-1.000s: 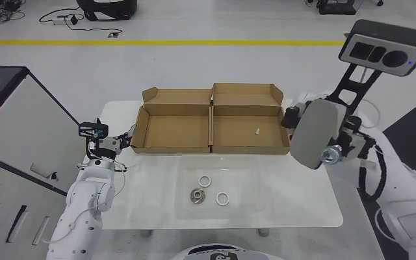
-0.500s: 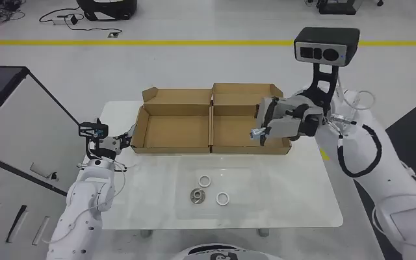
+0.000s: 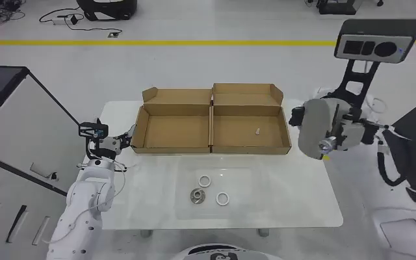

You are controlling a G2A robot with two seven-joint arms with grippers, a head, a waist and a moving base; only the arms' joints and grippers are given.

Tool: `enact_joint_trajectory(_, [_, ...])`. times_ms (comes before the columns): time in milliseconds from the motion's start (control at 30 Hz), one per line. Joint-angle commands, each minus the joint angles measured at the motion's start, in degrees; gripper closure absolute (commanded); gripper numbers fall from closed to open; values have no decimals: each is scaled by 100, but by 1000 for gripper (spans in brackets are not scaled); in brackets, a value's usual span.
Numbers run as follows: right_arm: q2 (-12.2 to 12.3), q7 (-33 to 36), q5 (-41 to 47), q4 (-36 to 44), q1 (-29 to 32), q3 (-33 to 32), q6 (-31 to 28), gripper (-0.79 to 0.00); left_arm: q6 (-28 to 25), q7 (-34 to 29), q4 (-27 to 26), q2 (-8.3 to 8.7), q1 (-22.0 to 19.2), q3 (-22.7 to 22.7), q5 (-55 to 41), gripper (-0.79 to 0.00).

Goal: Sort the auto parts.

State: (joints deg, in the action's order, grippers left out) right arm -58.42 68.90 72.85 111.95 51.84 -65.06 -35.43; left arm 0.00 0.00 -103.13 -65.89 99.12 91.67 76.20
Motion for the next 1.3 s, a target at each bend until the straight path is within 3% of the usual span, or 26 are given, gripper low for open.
enact_joint_trajectory(0, [-133,135,214,15,122,-206,135,0,0,0,0,0,0,0,0,-785])
enact_joint_trajectory(233, [-643,689,374,-161,403,-744,689,0,0,0,0,0,0,0,0,-785])
enact_joint_trajectory(533, [-1123,1199,-417,-494,406,-912,1201,0,0,0,0,0,0,0,0,-785])
enact_joint_trajectory(967, [-1389,1671,-1679,-837,194,-830,1673,0,0,0,0,0,0,0,0,-785])
enact_joint_trajectory(1267, [-1530,1697,-1190,-818,266,-895,1700,0,0,0,0,0,0,0,0,-785])
